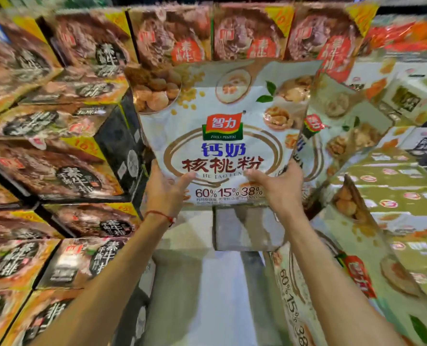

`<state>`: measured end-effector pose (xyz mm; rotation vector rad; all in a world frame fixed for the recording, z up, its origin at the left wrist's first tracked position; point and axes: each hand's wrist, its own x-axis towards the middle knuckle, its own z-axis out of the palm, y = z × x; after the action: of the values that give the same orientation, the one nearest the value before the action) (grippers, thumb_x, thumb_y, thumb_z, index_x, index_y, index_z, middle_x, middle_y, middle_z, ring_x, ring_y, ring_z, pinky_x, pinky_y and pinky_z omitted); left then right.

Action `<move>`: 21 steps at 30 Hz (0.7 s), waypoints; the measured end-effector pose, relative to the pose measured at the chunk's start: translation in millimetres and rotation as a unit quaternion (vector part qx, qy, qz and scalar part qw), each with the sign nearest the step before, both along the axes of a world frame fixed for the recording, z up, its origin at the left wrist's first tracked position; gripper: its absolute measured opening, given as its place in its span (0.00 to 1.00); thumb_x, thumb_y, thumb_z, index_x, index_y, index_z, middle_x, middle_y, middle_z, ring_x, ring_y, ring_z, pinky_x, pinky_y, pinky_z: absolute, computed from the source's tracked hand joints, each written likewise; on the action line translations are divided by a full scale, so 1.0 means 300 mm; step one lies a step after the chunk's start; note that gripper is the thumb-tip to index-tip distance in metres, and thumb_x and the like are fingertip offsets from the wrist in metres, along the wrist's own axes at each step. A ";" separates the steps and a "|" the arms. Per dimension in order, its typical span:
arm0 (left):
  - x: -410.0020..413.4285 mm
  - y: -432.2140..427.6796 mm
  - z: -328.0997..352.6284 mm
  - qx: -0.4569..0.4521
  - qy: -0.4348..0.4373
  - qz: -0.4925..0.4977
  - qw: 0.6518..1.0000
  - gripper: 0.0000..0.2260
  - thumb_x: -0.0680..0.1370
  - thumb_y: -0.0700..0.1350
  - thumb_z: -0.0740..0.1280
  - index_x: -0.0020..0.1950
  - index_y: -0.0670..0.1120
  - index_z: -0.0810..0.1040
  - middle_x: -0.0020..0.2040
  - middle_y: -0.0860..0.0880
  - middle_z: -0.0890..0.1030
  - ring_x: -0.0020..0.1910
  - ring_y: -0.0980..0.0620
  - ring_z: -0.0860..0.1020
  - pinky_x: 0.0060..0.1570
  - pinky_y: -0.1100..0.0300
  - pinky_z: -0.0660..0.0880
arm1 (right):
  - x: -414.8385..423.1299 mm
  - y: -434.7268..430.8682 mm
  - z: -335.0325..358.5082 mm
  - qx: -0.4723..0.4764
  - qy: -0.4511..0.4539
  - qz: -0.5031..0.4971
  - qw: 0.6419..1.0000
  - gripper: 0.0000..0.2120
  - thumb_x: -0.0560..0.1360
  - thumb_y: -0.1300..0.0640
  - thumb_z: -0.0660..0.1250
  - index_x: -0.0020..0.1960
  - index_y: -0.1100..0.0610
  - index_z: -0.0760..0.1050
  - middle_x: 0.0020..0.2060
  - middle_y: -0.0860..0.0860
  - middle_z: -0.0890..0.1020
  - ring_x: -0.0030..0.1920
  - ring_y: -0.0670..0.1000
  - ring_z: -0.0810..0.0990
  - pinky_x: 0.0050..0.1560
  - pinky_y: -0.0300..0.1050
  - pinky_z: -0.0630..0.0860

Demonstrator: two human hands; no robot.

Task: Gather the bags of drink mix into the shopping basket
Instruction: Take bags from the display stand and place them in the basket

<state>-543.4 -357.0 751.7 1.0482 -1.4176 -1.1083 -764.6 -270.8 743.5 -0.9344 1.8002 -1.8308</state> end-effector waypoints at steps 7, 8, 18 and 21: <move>-0.111 -0.195 -0.047 0.036 0.005 0.035 0.999 0.24 0.72 0.35 0.76 0.65 0.47 0.75 0.56 0.47 0.84 0.49 0.56 0.85 0.45 0.58 0.83 | -0.064 -0.175 -0.053 0.013 -0.039 0.016 0.999 0.23 0.66 0.62 0.84 0.57 0.55 0.80 0.50 0.49 0.89 0.49 0.50 0.89 0.51 0.58 0.86; -0.121 -0.221 -0.063 0.040 -0.001 0.044 0.998 0.24 0.71 0.35 0.76 0.65 0.47 0.76 0.55 0.49 0.85 0.48 0.58 0.85 0.44 0.58 0.83 | -0.062 -0.200 -0.067 0.014 -0.041 0.018 0.999 0.23 0.66 0.64 0.83 0.57 0.54 0.80 0.50 0.50 0.89 0.50 0.50 0.88 0.52 0.58 0.86; -0.185 -0.378 -0.166 0.037 -0.010 0.024 0.999 0.19 0.75 0.34 0.72 0.66 0.43 0.76 0.57 0.51 0.83 0.51 0.63 0.82 0.50 0.63 0.82 | -0.099 -0.350 -0.168 0.060 -0.027 0.019 0.998 0.27 0.70 0.60 0.81 0.66 0.55 0.77 0.57 0.49 0.87 0.56 0.49 0.86 0.59 0.58 0.83; -0.197 -0.375 -0.179 0.071 -0.018 0.070 0.995 0.25 0.75 0.34 0.72 0.70 0.40 0.69 0.61 0.49 0.78 0.51 0.62 0.77 0.44 0.79 0.73 | -0.088 -0.365 -0.177 0.060 -0.027 0.012 0.998 0.27 0.72 0.62 0.80 0.67 0.55 0.74 0.57 0.48 0.86 0.56 0.46 0.86 0.61 0.53 0.83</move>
<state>-602.5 -469.5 697.9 1.2542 -1.2863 -1.1047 -791.0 -380.4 690.3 -0.8500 1.8357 -1.6965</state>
